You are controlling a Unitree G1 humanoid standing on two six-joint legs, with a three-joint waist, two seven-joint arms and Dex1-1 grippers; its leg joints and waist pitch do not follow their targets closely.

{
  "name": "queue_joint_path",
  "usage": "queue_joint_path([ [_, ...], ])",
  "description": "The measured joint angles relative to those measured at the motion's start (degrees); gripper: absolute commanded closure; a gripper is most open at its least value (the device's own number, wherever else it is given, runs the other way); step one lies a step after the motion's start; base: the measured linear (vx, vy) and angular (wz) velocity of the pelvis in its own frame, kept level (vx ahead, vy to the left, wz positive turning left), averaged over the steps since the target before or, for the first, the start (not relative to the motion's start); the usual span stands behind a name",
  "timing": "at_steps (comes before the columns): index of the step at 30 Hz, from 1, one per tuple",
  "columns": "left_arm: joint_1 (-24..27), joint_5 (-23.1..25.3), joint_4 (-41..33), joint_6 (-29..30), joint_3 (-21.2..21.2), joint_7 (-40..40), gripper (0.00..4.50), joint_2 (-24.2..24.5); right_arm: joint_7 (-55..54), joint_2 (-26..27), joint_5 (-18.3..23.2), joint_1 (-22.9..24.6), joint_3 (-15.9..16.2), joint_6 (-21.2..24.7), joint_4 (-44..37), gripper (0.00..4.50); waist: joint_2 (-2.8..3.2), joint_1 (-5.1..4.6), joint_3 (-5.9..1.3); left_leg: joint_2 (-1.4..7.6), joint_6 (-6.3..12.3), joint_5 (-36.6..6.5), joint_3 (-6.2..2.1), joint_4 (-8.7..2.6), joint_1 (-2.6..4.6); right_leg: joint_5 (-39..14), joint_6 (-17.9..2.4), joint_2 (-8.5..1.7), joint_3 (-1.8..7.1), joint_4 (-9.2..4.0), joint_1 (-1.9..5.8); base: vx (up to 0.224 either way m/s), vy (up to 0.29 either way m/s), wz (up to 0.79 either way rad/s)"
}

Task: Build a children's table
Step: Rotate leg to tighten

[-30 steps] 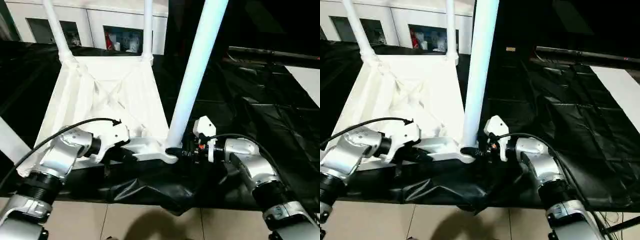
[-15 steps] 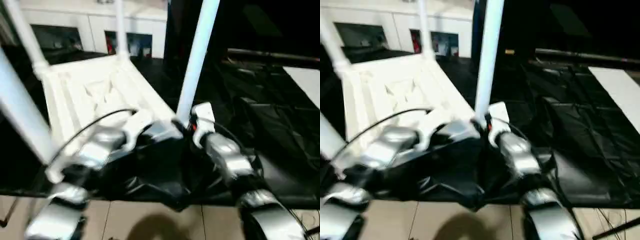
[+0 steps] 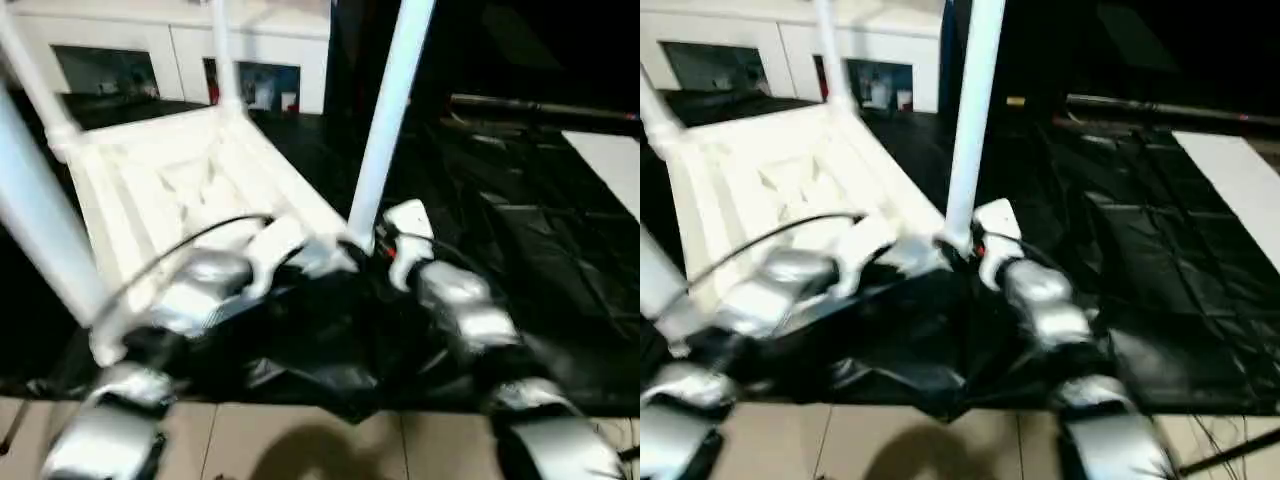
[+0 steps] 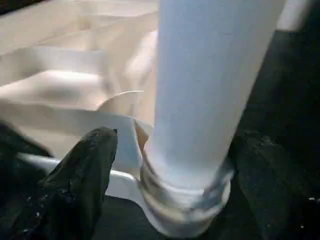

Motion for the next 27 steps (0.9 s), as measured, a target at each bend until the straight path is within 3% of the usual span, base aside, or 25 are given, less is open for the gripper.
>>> queue_joint_path([
  [6,3.5,-3.6,-4.3,-3.5,-1.6,-12.6,4.5,6.8,18.6,-9.2,0.6,4.9,4.5,2.1,-8.1,0.57,-0.05,1.06,-0.03,0.0,0.38,0.0,0.03,0.05,-0.13,-0.1,0.0,-0.01,-0.05,-0.44,0.03,0.0,0.0,0.0],
  [12,4.6,-5.1,-6.3,-3.4,-1.6,-17.3,4.5,9.2,26.8,-12.1,1.6,6.7,7.2,4.4,-11.7,0.57,-0.26,1.14,0.02,-0.01,0.72,-0.1,0.08,0.15,-0.3,-0.1,0.0,-0.06,-0.06,-0.6,0.01,0.0,0.0,0.0],
  [21,4.8,-5.4,-6.4,-3.5,-1.5,-18.0,4.5,10.1,26.4,-9.1,1.9,5.2,6.9,4.5,-11.4,0.57,-0.42,1.08,0.04,0.01,0.56,-0.2,0.08,0.13,-0.27,-0.1,0.0,-0.06,-0.11,-0.56,0.01,0.0,0.0,0.0],
  [27,4.8,-5.5,-6.5,-3.5,-1.6,-18.2,4.5,10.0,26.8,-9.0,2.4,4.6,6.8,5.5,-11.4,1.18,-0.44,1.14,0.03,0.01,0.59,-0.1,0.08,0.13,-0.28,-0.1,0.0,-0.07,-0.12,-0.57,0.01,0.0,0.0,0.0],
])
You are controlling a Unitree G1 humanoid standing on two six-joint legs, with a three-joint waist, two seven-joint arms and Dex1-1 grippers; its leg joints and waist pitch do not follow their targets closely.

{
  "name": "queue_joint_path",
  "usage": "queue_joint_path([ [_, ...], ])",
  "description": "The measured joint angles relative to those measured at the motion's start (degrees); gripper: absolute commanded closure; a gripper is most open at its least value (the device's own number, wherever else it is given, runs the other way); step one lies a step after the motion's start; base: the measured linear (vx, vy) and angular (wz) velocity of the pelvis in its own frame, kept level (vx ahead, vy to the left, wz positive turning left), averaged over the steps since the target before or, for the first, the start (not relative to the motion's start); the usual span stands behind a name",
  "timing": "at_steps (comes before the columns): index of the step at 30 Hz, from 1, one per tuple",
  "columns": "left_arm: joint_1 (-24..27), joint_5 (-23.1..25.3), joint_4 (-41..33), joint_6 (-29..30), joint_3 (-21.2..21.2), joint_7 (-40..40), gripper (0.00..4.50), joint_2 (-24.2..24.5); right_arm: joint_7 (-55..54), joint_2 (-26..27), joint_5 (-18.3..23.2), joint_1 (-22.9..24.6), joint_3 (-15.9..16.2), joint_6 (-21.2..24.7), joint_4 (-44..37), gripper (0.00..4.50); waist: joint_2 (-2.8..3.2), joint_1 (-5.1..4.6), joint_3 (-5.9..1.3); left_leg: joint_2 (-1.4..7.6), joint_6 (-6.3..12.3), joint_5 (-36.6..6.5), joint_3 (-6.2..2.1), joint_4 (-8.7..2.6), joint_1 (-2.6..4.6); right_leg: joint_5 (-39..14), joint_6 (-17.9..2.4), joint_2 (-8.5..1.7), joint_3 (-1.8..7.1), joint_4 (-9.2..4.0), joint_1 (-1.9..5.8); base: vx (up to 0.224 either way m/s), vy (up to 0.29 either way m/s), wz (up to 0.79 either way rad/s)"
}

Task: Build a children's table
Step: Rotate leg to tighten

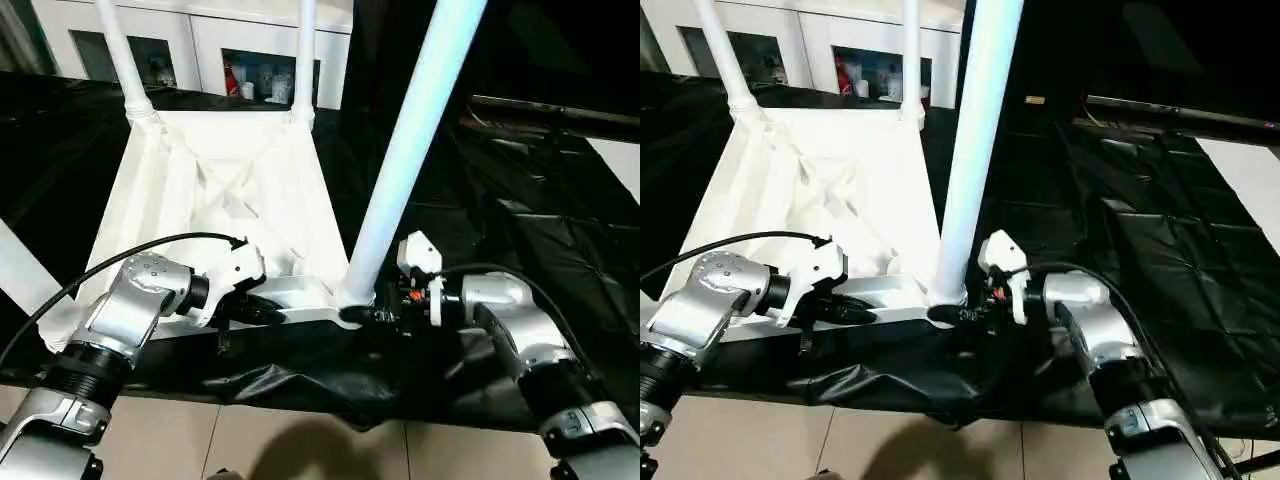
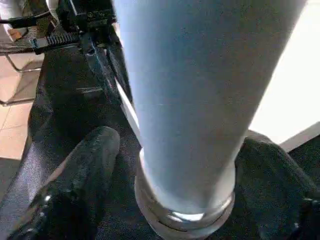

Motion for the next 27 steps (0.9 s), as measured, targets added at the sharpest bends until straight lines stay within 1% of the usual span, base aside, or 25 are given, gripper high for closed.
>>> queue_joint_path([
  [4,0.0,0.0,0.1,0.0,-0.1,-0.3,4.5,0.0,0.0,0.0,0.0,-0.1,-0.1,0.2,0.2,1.47,-0.01,0.05,0.0,0.0,0.01,0.0,0.0,0.02,0.0,0.0,0.0,-0.01,0.0,0.0,0.0,0.0,0.0,0.0],
  [5,0.0,0.0,0.1,0.0,-0.1,-0.3,4.5,0.0,0.0,0.0,0.0,-0.1,-0.1,0.2,0.2,1.47,-0.01,0.07,-0.01,0.0,0.0,0.0,0.0,0.02,0.0,0.0,0.0,-0.01,0.0,0.0,0.0,0.0,0.0,0.0],
  [6,0.0,0.0,0.1,0.0,-0.1,-0.3,4.5,0.0,0.0,0.0,0.0,-0.1,-0.1,0.2,0.2,1.68,-0.02,0.08,-0.01,0.0,0.0,0.0,0.0,0.01,0.0,0.0,0.0,-0.01,0.0,0.0,0.01,0.0,0.0,0.0],
  [8,0.0,0.0,0.1,0.0,-0.1,-0.5,4.5,0.0,0.0,0.0,-0.1,-0.1,-0.3,0.2,0.3,1.74,-0.02,0.11,-0.01,0.0,0.01,0.0,0.0,0.01,0.0,0.0,0.0,-0.01,0.0,0.0,0.01,0.0,0.0,0.0],
  [10,0.0,-0.1,0.1,0.0,-0.1,-0.8,4.5,0.1,0.0,0.0,-0.1,-0.1,-0.3,0.2,0.3,2.0,-0.02,0.12,-0.01,0.0,0.03,0.0,0.0,0.01,0.0,0.0,0.0,-0.01,0.0,0.01,0.01,0.0,0.0,0.0],
  [14,0.1,-0.1,0.0,0.1,-0.1,-0.6,4.5,0.1,0.3,0.1,0.0,-0.2,-0.5,0.1,0.3,2.15,-0.12,0.08,-0.08,0.0,0.11,0.1,0.0,0.02,0.05,0.0,0.0,-0.01,0.0,0.02,0.03,0.0,0.0,0.0],
  [15,0.2,-0.1,0.0,0.1,-0.1,-0.6,4.5,0.1,0.3,0.2,0.0,-0.2,-0.5,0.1,0.3,2.27,-0.14,0.07,-0.09,0.0,0.11,0.1,0.0,0.02,0.07,0.0,0.0,-0.01,0.0,0.02,0.05,0.0,0.0,0.0],
  [19,0.4,-0.2,-0.4,0.9,0.1,0.2,4.5,0.0,-0.4,0.6,-0.2,-0.1,-0.8,0.1,0.3,2.38,-0.17,-0.01,-0.11,0.0,0.09,0.1,0.0,0.02,0.13,0.0,0.0,-0.01,0.0,0.03,0.08,0.0,0.0,0.0],
  [20,0.4,-0.2,-0.4,1.2,0.1,0.7,4.5,-0.3,-1.3,1.3,-0.2,-0.1,-1.1,0.1,0.6,2.4,-0.18,-0.05,-0.12,0.0,0.02,0.0,0.0,0.02,0.17,0.0,0.0,-0.01,0.01,0.05,0.11,0.0,0.0,0.0],
  [23,-0.4,0.9,0.8,2.5,0.4,5.1,4.5,-2.7,-7.4,3.4,-0.4,-0.1,-3.4,-0.1,3.3,2.43,-0.19,-0.21,-0.2,-0.01,-0.29,0.0,0.02,0.02,0.4,0.1,-0.1,-0.01,0.03,0.11,0.28,0.0,0.0,0.0],
  [27,-3.2,2.3,4.9,4.6,0.6,11.8,4.5,-7.6,-17.8,6.9,-0.8,-0.9,-6.6,-0.8,7.0,2.43,0.07,-0.34,-0.35,-0.02,-0.38,0.0,0.02,-0.04,0.41,0.2,-0.1,-0.02,0.08,0.13,0.35,0.0,0.0,0.0],
])
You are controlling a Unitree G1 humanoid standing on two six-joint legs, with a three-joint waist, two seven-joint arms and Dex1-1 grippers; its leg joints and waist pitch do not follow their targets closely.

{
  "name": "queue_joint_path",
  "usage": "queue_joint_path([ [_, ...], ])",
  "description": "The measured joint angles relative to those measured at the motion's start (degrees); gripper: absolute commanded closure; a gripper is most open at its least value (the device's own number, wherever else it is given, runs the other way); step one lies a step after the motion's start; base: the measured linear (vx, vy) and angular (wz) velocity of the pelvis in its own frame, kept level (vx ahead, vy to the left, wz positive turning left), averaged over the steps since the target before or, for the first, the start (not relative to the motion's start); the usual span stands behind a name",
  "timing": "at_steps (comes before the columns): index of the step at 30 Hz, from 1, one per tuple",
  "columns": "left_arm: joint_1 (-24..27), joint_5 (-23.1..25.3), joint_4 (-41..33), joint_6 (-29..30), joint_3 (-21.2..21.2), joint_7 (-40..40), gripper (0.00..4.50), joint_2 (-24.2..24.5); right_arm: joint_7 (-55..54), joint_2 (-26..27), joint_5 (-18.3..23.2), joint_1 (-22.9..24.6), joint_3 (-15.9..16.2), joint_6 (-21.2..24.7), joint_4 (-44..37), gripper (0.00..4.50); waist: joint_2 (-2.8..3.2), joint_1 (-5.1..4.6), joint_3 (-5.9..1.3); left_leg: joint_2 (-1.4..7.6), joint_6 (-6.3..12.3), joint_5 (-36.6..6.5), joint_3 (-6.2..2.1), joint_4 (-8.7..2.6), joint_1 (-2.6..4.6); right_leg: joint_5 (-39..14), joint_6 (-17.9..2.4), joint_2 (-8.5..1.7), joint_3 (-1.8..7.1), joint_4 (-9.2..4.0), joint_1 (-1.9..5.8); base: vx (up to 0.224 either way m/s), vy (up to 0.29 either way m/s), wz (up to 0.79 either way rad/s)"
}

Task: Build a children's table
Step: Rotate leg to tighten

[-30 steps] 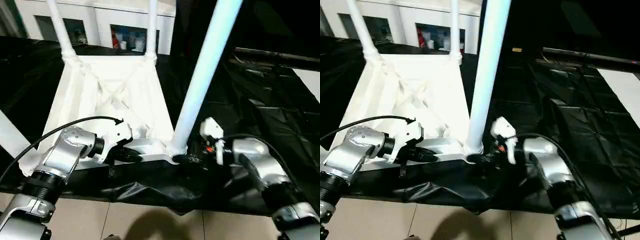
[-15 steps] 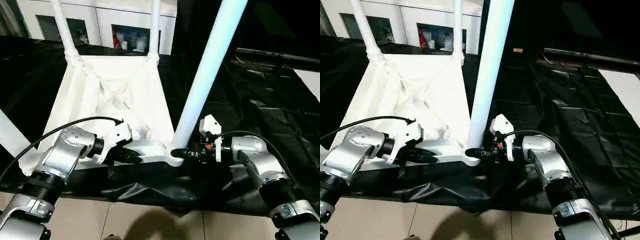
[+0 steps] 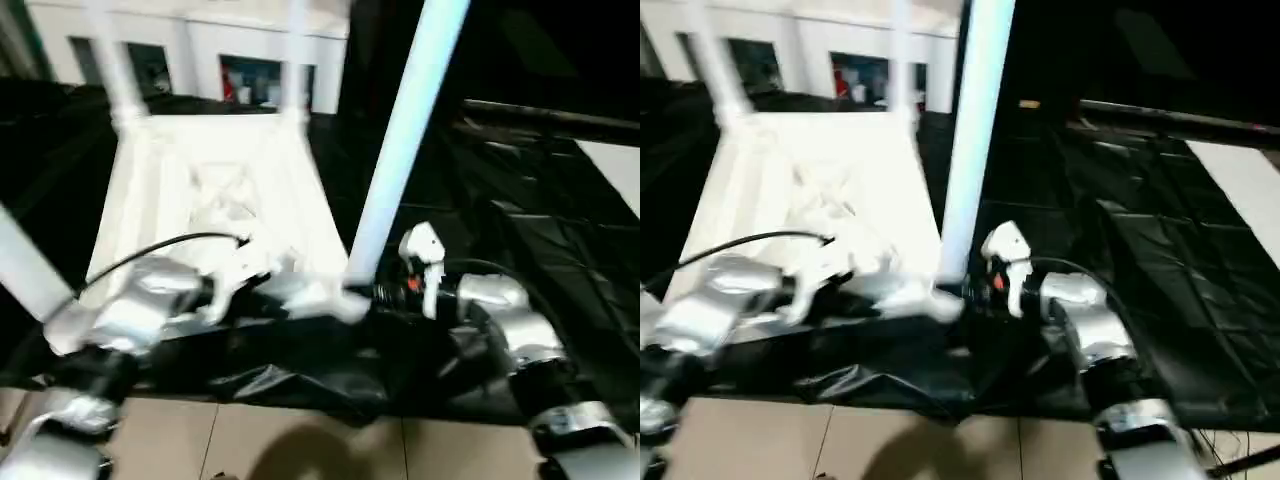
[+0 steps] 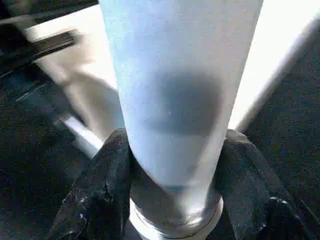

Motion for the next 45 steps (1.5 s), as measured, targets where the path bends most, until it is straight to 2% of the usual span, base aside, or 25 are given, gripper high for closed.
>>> queue_joint_path([
  [4,-3.7,1.7,5.4,1.4,0.6,8.8,4.5,-5.8,-13.2,4.1,-1.6,-2.8,-3.2,-0.3,4.5,2.44,0.33,0.0,-0.07,-0.01,-0.2,0.1,-0.02,0.01,0.04,0.1,0.3,0.0,0.02,-0.01,-0.05,0.0,0.0,0.0],
  [8,-7.2,2.3,10.8,2.4,1.2,17.4,4.5,-10.8,-26.9,7.9,-2.7,-7.8,-5.8,-0.5,10.8,2.44,0.45,-0.1,-0.07,-0.03,-0.21,0.2,-0.02,0.0,0.0,0.2,0.3,0.0,0.05,-0.04,-0.15,0.0,0.0,0.0],
  [14,-8.0,2.3,11.7,2.4,1.3,18.8,4.5,-11.7,-28.7,8.7,-3.2,-8.7,-6.7,-1.9,12.1,2.46,0.59,0.09,-0.17,-0.03,-0.2,0.2,-0.01,-0.07,-0.11,0.3,0.1,0.0,0.05,-0.06,-0.13,0.0,0.0,0.0],
  [15,-8.0,2.3,11.7,2.3,1.3,18.7,4.5,-11.7,-27.8,8.4,-3.6,-8.6,-6.7,-2.3,12.0,2.46,0.62,0.13,-0.18,-0.03,-0.2,0.2,-0.01,-0.08,-0.11,0.3,0.1,0.0,0.05,-0.06,-0.14,0.0,0.0,0.0],
  [16,-8.0,2.3,11.6,2.2,1.3,18.6,4.5,-11.7,-26.9,8.1,-3.6,-8.4,-6.7,-2.5,11.8,2.13,0.64,0.17,-0.17,-0.03,-0.2,0.2,-0.01,-0.1,-0.11,0.3,0.1,0.0,0.05,-0.08,-0.15,0.0,0.0,0.0],
  [18,-7.8,2.2,11.5,1.9,1.3,17.9,4.5,-10.8,-22.3,7.3,-2.3,-7.5,-6.9,-2.5,10.3,1.78,0.63,0.08,-0.17,-0.03,-0.2,0.2,0.0,-0.16,-0.11,0.3,0.2,0.01,0.05,-0.09,-0.14,0.0,0.0,0.0],
  [20,-7.6,2.3,11.5,1.4,2.0,17.8,4.5,-9.6,-17.5,7.1,-1.2,-6.3,-6.8,-2.4,8.9,1.72,0.51,-0.58,-0.1,-0.01,-0.2,0.2,-0.03,-0.25,-0.09,0.3,0.1,0.04,0.01,-0.09,-0.17,0.0,0.0,0.0],
  [21,-7.6,2.3,11.5,1.0,2.5,17.8,4.5,-8.8,-13.1,7.1,-1.0,-5.4,-5.2,-2.3,8.2,1.45,0.31,-1.17,0.02,0.01,-0.21,0.1,-0.12,-0.29,-0.1,0.3,0.2,0.04,-0.14,-0.09,-0.25,0.0,0.0,0.0],
  [22,-7.6,2.3,11.4,0.7,2.7,17.7,4.5,-8.6,-10.6,7.3,-0.8,-5.0,-3.7,-2.2,8.1,1.45,0.25,-1.27,0.07,0.03,-0.22,0.2,-0.25,-0.28,-0.15,0.3,0.2,0.04,-0.26,-0.1,-0.33,0.0,0.0,0.0],
  [25,-5.6,2.2,8.3,-2.9,1.3,13.7,4.5,-6.4,-3.2,6.0,-0.2,-3.0,0.9,-0.6,4.3,1.15,0.34,-0.68,0.22,0.09,-0.22,0.2,-0.28,-0.35,-0.2,0.4,0.0,0.03,-0.38,-0.14,-0.54,0.0,0.0,0.0],
  [27,-3.7,1.8,5.4,-6.5,-0.3,8.0,4.5,-4.0,0.3,2.8,0.4,-2.2,1.7,0.1,0.8,1.15,0.38,0.52,0.24,0.1,-0.15,0.2,-0.23,-0.31,-0.5,0.3,0.0,0.0,-0.37,-0.21,-0.71,0.0,0.0,0.0],
  [28,-3.5,1.7,4.7,-6.8,-0.5,6.9,4.5,-3.2,1.7,1.7,0.6,-1.9,1.8,0.4,-0.4,1.15,0.38,0.8,0.24,0.1,-0.01,0.3,-0.16,-0.26,-0.52,0.3,0.0,-0.01,-0.35,-0.21,-0.7,0.0,0.0,0.0],
  [29,-3.3,1.6,4.2,-6.5,-0.5,6.4,4.05,-2.7,3.0,1.0,0.9,-1.3,1.8,0.9,-2.1,1.05,0.38,0.97,0.24,0.1,0.19,0.4,-0.12,-0.17,-0.6,0.2,0.0,-0.02,-0.31,-0.23,-0.73,0.0,0.0,0.0],
  [30,-3.2,1.0,3.6,-5.3,-0.3,6.0,3.94,-2.6,4.6,-0.2,0.9,-0.3,1.8,1.2,-3.9,1.05,0.38,1.07,0.24,0.08,0.29,0.3,-0.08,-0.1,-0.77,0.2,0.0,-0.05,-0.29,-0.3,-0.81,0.0,0.0,0.0],
  [33,-2.9,-0.5,2.5,-3.4,0.4,5.6,3.77,-2.5,6.2,-2.5,1.0,1.2,1.7,1.3,-5.8,1.05,0.29,1.02,0.26,0.09,0.47,0.2,-0.05,0.16,-1.14,0.3,0.0,-0.07,-0.27,-0.25,-1.13,0.0,0.0,0.0],
  [36,-2.9,-0.5,2.4,-3.2,0.4,6.2,3.5,-3.4,7.1,-2.7,1.0,2.3,1.5,1.5,-7.2,1.05,0.28,0.92,0.27,0.11,0.47,0.2,-0.05,0.17,-1.13,0.3,0.0,-0.07,-0.28,-0.2,-1.16,0.0,0.0,0.0],
  [42,-4.1,0.6,4.5,-3.5,0.4,9.3,3.5,-4.7,9.9,-6.2,3.2,7.7,2.0,5.2,-17.4,1.05,0.27,1.01,0.27,0.12,0.45,0.2,-0.06,0.18,-1.07,0.3,0.0,-0.06,-0.28,-0.15,-1.13,0.0,0.0,0.0],
  [45,-4.8,0.8,5.5,-3.3,0.4,11.0,3.5,-5.1,10.0,-6.7,3.3,9.2,2.0,6.2,-19.6,1.05,0.28,0.76,0.27,0.12,0.43,0.2,-0.06,0.2,-1.06,0.3,0.0,-0.06,-0.28,-0.14,-1.13,0.0,0.0,0.0],
])
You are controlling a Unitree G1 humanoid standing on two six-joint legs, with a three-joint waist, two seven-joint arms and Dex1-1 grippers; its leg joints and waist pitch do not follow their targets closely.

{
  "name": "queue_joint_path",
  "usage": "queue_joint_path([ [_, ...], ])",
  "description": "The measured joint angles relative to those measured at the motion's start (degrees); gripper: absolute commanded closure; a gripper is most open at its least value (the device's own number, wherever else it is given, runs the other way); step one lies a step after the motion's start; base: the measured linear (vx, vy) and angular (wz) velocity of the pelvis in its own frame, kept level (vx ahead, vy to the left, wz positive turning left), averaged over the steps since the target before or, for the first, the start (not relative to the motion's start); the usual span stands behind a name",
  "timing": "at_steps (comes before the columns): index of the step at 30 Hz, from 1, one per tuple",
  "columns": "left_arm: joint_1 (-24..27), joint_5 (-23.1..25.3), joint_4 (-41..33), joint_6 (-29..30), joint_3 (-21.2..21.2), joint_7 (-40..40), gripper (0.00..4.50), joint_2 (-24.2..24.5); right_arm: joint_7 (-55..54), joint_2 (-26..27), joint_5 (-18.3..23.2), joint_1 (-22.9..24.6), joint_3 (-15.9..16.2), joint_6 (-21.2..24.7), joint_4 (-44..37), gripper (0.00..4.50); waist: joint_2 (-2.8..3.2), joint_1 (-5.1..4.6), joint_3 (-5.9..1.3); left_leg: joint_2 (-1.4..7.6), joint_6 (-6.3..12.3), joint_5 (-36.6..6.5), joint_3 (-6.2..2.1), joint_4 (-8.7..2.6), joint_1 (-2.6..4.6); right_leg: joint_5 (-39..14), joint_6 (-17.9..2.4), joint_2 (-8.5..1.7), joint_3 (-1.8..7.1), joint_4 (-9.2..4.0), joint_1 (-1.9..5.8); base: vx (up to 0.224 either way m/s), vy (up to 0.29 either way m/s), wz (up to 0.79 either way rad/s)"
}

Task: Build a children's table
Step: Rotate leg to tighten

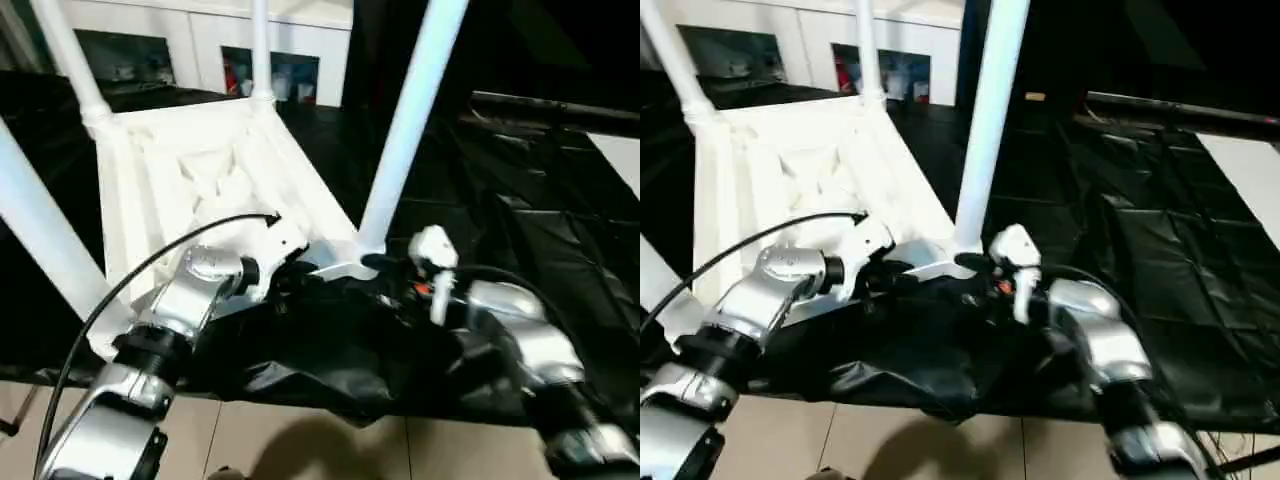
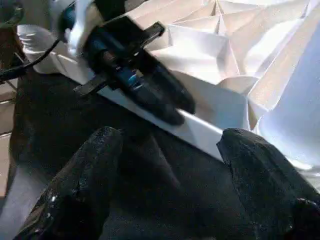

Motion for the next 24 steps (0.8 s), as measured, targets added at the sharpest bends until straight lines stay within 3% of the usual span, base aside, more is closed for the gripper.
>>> queue_joint_path([
  [9,-2.6,1.0,3.8,0.9,0.0,2.6,3.5,-1.9,-1.0,-1.8,0.8,1.4,-1.2,1.4,-2.8,1.05,0.08,-0.37,0.01,-0.01,-0.02,0.0,-0.02,0.1,0.02,0.1,0.0,0.0,0.02,0.0,0.05,0.0,0.0,0.0],
  [16,-3.4,0.9,5.5,1.5,-0.4,2.0,4.26,-2.5,-1.7,-2.6,1.1,1.7,-2.4,1.6,-3.6,1.05,0.19,-0.35,-0.05,-0.02,-0.08,0.0,-0.03,0.11,0.07,0.2,0.0,0.0,0.02,0.0,0.11,0.0,0.0,0.0],
  [20,-3.5,0.8,4.7,2.5,-1.1,-1.1,4.42,-0.8,-2.1,-3.5,1.1,1.5,-2.7,1.6,-3.3,1.05,0.19,-0.56,-0.06,-0.02,-0.29,-0.2,-0.03,0.11,0.06,0.2,0.0,0.01,0.04,-0.01,0.11,0.0,0.0,0.0],
  [24,0.7,-1.0,-2.4,1.1,-2.8,-12.0,4.42,5.6,-2.1,-5.4,-0.9,0.3,-2.3,0.4,-0.6,1.05,0.17,-0.73,-0.06,0.01,0.0,0.0,-0.04,0.02,0.04,0.1,-0.1,0.05,0.02,-0.04,0.0,0.0,0.0,0.0],
])
